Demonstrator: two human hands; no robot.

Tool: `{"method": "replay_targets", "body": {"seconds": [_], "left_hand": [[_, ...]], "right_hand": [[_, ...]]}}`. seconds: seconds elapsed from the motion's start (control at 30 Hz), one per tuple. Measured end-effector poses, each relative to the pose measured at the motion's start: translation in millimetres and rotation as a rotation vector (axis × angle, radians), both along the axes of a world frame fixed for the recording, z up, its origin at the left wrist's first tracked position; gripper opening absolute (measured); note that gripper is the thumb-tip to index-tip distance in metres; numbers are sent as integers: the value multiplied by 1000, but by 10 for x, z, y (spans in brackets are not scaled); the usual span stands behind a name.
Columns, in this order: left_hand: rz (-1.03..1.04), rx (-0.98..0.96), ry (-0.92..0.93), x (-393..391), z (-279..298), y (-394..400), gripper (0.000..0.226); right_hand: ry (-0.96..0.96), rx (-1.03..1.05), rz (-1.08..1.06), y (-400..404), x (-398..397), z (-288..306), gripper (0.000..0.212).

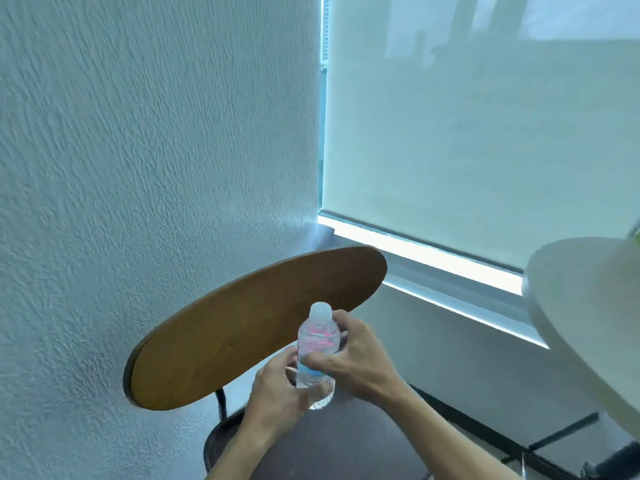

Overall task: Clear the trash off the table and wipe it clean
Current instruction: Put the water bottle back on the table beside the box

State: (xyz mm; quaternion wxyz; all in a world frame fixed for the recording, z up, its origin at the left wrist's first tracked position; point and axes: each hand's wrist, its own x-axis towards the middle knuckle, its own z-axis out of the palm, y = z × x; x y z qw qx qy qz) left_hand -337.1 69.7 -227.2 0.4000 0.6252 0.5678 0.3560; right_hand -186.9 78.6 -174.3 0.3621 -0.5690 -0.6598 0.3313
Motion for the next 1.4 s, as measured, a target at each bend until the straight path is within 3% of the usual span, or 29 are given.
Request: {"method": "replay_targets", "body": {"seconds": [0.07,0.27,0.5,0.57,0.63,0.77,1.1,1.4], "left_hand": [[-23,67,5,141,326,-41,37],[-144,232,-37,630,1191,-125,38],[-284,369,-13,1453,1873,-115,58],[-305,386,-10,1721,2026,-131,48],[-319,389,-15,1958,2163,-154,39],[-373,419,-24,2512,2366,-175,53],[-591,466,-68,4011,2753,-190,46],[-709,512,34,5131,2862,83,49]], "right_hand": [[16,34,-4,-96,155,337,60],[12,183,-129,-385,729,1284,31],[-18,275,-295,-673,1464,2037,31],[-21,292,-341,-765,1705,2183,30],[-36,300,-382,-831,1921,2301,30],[-61,339,-455,-986,2406,2509,30],[-113,345,-637,-1153,3768,2857,64],[-108,354,-739,-1018,4760,2920,32]]}}
